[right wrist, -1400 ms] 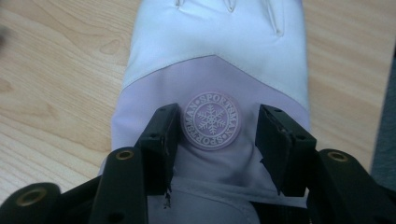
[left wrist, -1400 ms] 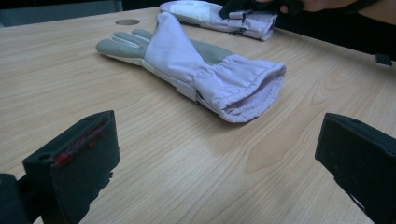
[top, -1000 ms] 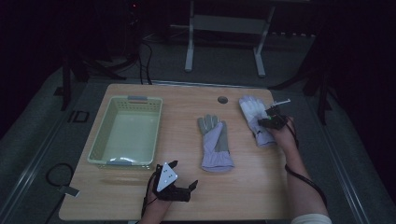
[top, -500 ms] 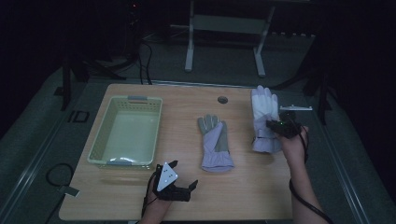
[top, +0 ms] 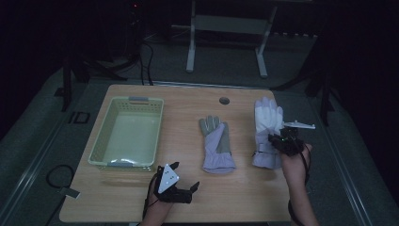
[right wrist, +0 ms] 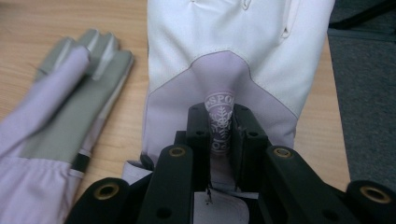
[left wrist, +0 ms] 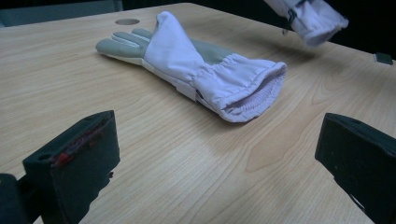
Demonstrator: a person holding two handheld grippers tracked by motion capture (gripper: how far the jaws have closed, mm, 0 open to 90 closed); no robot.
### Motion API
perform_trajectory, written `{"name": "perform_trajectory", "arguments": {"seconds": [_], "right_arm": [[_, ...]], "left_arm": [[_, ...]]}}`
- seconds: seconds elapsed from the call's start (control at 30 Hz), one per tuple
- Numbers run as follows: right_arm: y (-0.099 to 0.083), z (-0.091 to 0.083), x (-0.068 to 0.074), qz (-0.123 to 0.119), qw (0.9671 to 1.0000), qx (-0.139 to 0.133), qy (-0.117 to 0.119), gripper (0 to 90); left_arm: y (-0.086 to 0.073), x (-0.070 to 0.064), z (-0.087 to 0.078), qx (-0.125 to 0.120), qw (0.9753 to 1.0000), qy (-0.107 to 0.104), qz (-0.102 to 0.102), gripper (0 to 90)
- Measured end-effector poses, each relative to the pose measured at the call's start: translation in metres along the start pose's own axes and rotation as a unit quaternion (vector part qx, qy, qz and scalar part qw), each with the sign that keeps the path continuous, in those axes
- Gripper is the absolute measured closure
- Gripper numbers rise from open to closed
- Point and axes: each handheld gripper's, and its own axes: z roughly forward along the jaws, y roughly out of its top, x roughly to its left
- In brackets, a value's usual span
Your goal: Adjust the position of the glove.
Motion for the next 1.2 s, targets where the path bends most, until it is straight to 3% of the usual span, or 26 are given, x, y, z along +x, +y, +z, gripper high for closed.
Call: {"name": "perform_trajectory", "arguments": {"seconds": [0.47, 0.63, 0.97, 1.07, 1.2], "right_arm": [[-0.024, 0.048, -0.004, 0.020, 0.9987, 0.045, -0.013, 77.5], [-0.030, 0.065, -0.007, 0.020, 0.9980, 0.058, -0.017, 72.1], [-0.031, 0.063, -0.012, 0.005, 0.9986, 0.052, 0.001, 56.8], [-0.028, 0.057, -0.015, -0.015, 0.9986, 0.050, 0.011, 52.4], [-0.024, 0.049, -0.021, -0.050, 0.9969, 0.041, 0.044, 49.2]], "left_arm": [[0.000, 0.000, 0.000, 0.000, 1.0000, -0.001, 0.001, 0.0], [0.000, 0.000, 0.000, 0.000, 1.0000, -0.001, -0.001, 0.0], [0.000, 0.000, 0.000, 0.001, 1.0000, -0.001, 0.000, 0.0], [0.000, 0.000, 0.000, 0.001, 1.0000, -0.002, -0.001, 0.0], [0.000, 0.000, 0.000, 0.000, 1.0000, -0.001, -0.001, 0.0]]}}
